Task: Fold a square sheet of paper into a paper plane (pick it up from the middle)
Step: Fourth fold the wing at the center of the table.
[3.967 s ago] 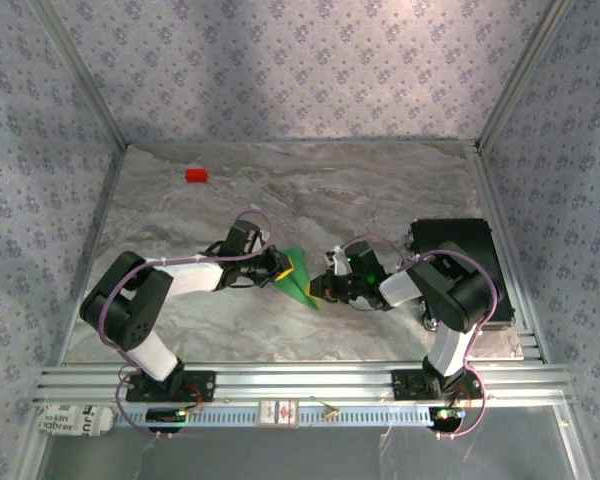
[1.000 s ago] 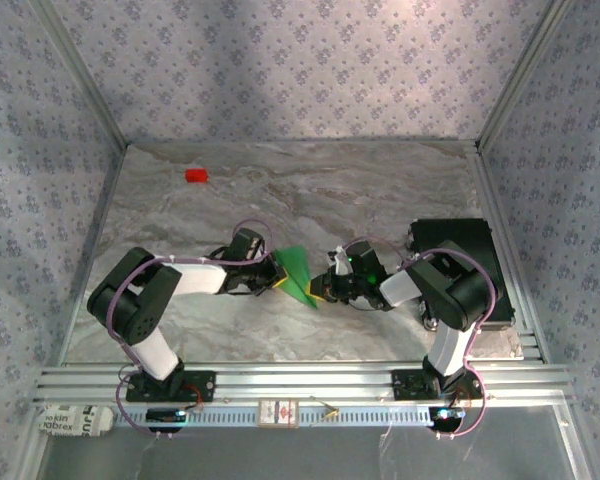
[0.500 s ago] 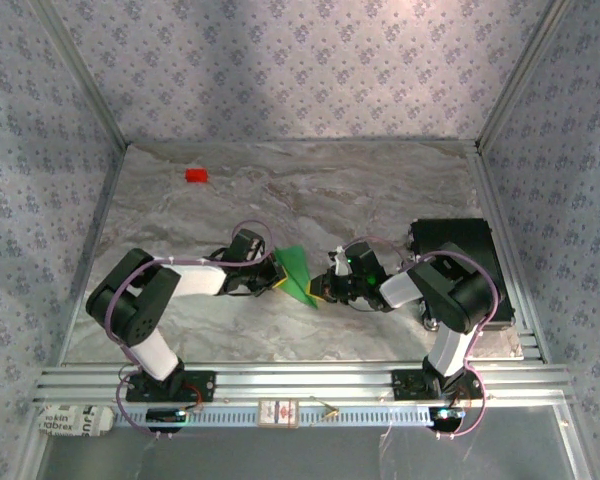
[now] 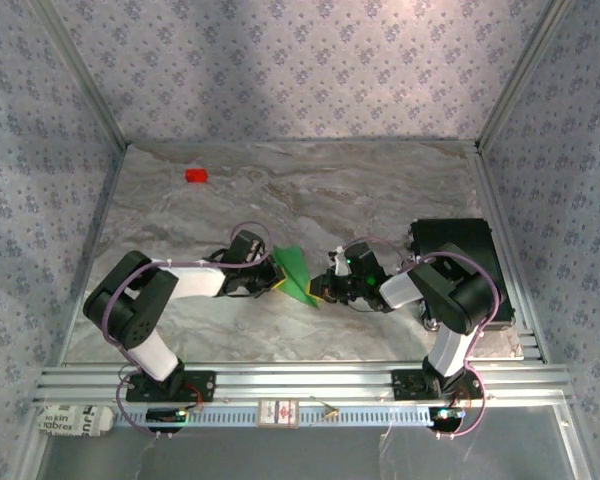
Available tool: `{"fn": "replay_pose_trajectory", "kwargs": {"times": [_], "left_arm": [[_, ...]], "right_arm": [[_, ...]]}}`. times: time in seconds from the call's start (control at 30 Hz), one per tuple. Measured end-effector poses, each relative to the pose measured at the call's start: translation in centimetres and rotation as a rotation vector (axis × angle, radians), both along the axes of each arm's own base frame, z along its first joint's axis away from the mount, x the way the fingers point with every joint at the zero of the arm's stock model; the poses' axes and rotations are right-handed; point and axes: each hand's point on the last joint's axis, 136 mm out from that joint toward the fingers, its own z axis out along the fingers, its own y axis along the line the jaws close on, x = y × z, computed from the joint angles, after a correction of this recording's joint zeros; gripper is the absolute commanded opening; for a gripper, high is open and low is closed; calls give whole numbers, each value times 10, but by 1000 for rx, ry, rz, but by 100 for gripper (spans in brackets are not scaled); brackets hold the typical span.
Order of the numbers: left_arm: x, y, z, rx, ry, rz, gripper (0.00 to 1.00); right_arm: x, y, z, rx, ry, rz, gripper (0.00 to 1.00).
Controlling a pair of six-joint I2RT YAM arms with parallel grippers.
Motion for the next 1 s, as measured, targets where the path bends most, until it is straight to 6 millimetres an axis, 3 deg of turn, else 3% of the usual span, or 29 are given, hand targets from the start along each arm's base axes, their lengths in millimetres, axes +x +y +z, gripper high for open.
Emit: {"fn": "replay_pose_trajectory", "kwargs": {"times": [0.27, 0.57, 1.0], "left_arm": [[3, -6, 15, -16, -57, -43, 13], [17, -27, 38, -72, -132, -113, 12], [27, -37, 12, -36, -83, -146, 12]], "right_arm": [[0, 0, 0, 0, 4, -2, 3], [0, 0, -1, 5, 7, -7, 3], [-1, 1, -1, 29, 25, -4, 3]]}}
